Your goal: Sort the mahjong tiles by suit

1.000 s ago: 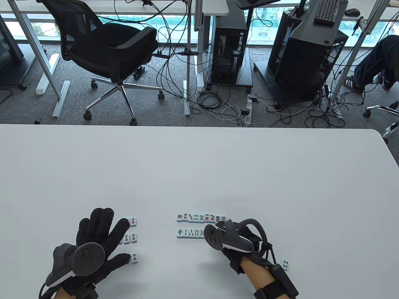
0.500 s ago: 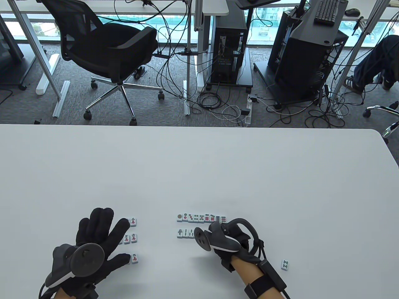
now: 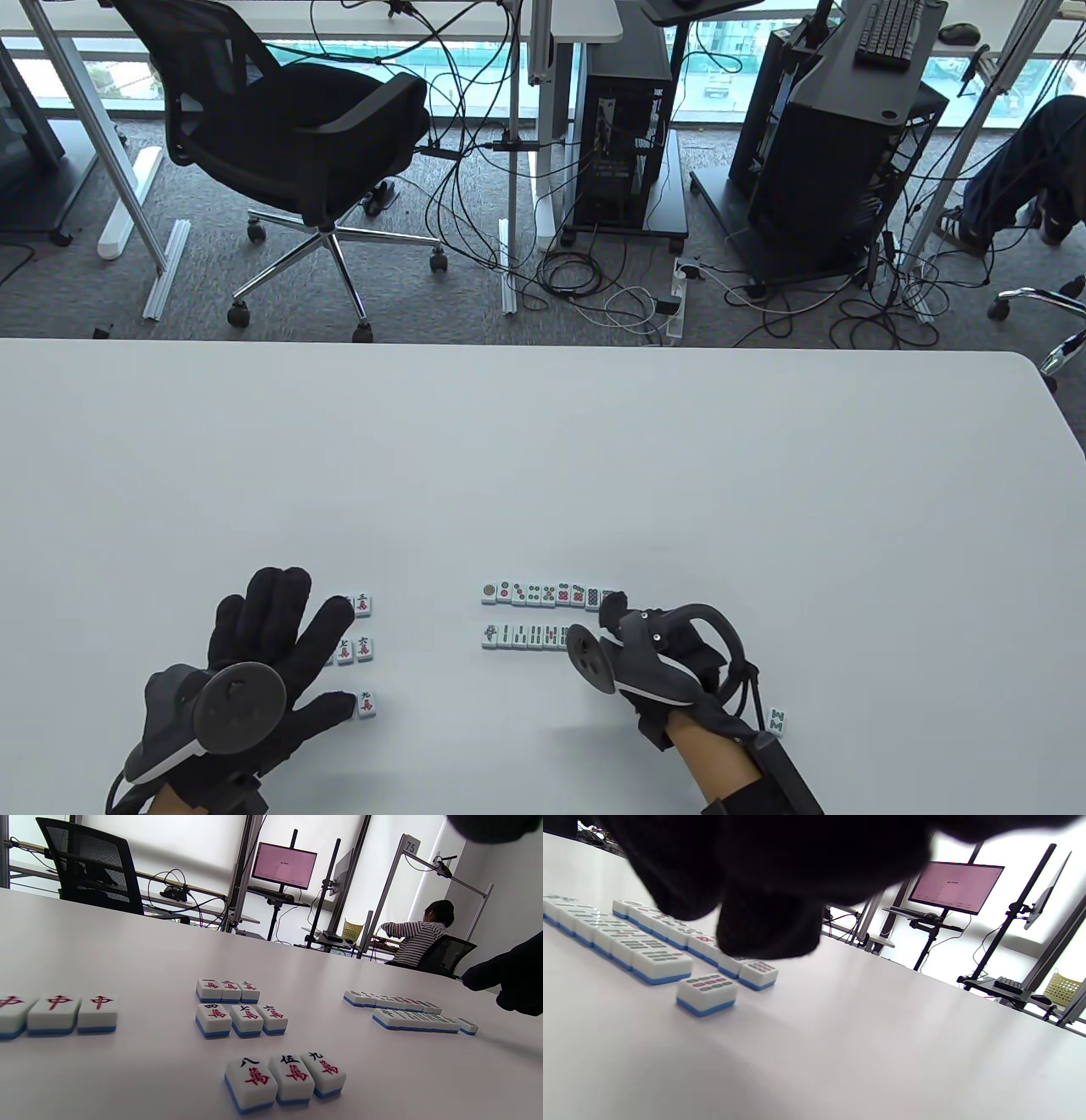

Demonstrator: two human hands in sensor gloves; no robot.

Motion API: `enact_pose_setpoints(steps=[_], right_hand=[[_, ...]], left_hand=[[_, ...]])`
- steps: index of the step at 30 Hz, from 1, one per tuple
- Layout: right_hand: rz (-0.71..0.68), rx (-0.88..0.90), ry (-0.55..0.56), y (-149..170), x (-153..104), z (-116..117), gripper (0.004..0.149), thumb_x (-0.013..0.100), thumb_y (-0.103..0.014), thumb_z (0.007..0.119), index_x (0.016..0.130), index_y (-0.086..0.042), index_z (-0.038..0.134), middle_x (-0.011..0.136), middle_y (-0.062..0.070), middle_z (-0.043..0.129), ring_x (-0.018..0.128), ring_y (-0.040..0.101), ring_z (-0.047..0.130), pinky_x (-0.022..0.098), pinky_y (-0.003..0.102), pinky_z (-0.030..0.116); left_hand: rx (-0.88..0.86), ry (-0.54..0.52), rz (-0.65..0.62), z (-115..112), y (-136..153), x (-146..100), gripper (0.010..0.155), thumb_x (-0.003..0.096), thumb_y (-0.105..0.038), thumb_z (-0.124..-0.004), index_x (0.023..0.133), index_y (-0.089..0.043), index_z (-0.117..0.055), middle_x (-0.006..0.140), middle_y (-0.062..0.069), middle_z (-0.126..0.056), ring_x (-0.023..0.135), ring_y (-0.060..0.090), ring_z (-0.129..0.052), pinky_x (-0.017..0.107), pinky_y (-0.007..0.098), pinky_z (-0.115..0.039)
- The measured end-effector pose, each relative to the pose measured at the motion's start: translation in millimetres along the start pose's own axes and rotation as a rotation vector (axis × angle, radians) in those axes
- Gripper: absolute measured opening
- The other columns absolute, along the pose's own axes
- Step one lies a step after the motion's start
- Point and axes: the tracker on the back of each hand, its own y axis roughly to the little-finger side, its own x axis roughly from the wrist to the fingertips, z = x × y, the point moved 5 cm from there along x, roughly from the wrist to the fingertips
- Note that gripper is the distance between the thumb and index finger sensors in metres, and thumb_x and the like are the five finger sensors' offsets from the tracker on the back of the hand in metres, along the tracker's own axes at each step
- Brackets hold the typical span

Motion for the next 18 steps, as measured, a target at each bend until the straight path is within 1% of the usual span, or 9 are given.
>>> enact_pose_setpoints(steps=[2, 6, 10, 11, 13, 14, 18], right_hand=[[0.021, -0.001, -0.035, 18.5, -12.3, 0.6, 0.059, 0.038, -0.038, 0.082, 0.089, -0.009, 0.077, 0.040, 0.001, 0.100, 0.012, 0.011, 0.091, 0.010, 0.029, 0.083], [0.093, -0.008, -0.115, 54.7, -40.1, 11.0, 0.060, 0.038, -0.038, 0.083, 0.090, -0.009, 0.075, 0.042, 0.002, 0.100, 0.014, 0.012, 0.092, 0.012, 0.029, 0.083], [0.174, -0.006, -0.246, 86.1, -67.9, 33.9, 0.062, 0.038, -0.038, 0.083, 0.092, -0.009, 0.074, 0.045, 0.002, 0.100, 0.016, 0.013, 0.093, 0.014, 0.030, 0.084], [0.189, -0.003, -0.281, 90.3, -72.0, 39.4, 0.063, 0.038, -0.038, 0.084, 0.093, -0.009, 0.073, 0.046, 0.002, 0.100, 0.017, 0.013, 0.093, 0.014, 0.030, 0.084], [0.231, 0.006, -0.390, 99.4, -82.4, 56.1, 0.065, 0.038, -0.039, 0.084, 0.094, -0.009, 0.072, 0.048, 0.003, 0.099, 0.019, 0.014, 0.093, 0.016, 0.030, 0.084], [0.232, 0.013, -0.415, 101.3, -85.4, 62.3, 0.065, 0.038, -0.039, 0.084, 0.095, -0.009, 0.071, 0.049, 0.003, 0.099, 0.020, 0.014, 0.094, 0.016, 0.031, 0.085], [0.238, -0.012, -0.430, 107.0, -92.2, 81.4, 0.066, 0.036, -0.039, 0.085, 0.095, -0.011, 0.071, 0.049, 0.002, 0.099, 0.020, 0.013, 0.094, 0.017, 0.030, 0.085]], left_hand=[[0.001, 0.001, 0.001, -0.2, 0.0, 0.1, 0.086, 0.0367, -0.074, -0.065, 0.108, -0.045, -0.027, 0.110, -0.012, 0.009, 0.109, 0.020, 0.008, 0.079, 0.056, -0.007], [0.005, 0.005, 0.003, -1.0, -0.4, 0.4, 0.086, 0.0367, -0.074, -0.065, 0.108, -0.045, -0.027, 0.110, -0.012, 0.009, 0.109, 0.020, 0.008, 0.079, 0.056, -0.007], [0.010, 0.013, 0.006, -2.2, -0.8, 0.9, 0.086, 0.0366, -0.074, -0.065, 0.108, -0.045, -0.027, 0.110, -0.013, 0.009, 0.109, 0.020, 0.008, 0.079, 0.056, -0.007], [0.011, 0.013, 0.006, -2.3, -0.9, 0.9, 0.086, 0.0365, -0.074, -0.065, 0.108, -0.045, -0.027, 0.110, -0.012, 0.009, 0.109, 0.020, 0.008, 0.079, 0.056, -0.007], [0.013, 0.015, 0.007, -2.6, -1.1, 1.1, 0.086, 0.0366, -0.074, -0.065, 0.108, -0.045, -0.027, 0.110, -0.012, 0.009, 0.109, 0.021, 0.008, 0.079, 0.056, -0.007], [0.014, 0.016, 0.008, -2.7, -1.2, 1.1, 0.086, 0.0365, -0.074, -0.065, 0.108, -0.045, -0.027, 0.110, -0.012, 0.009, 0.109, 0.020, 0.008, 0.079, 0.056, -0.007], [0.014, 0.019, 0.008, -3.3, -1.5, 1.3, 0.086, 0.0366, -0.074, -0.065, 0.108, -0.045, -0.027, 0.110, -0.012, 0.009, 0.109, 0.020, 0.008, 0.079, 0.056, -0.007]])
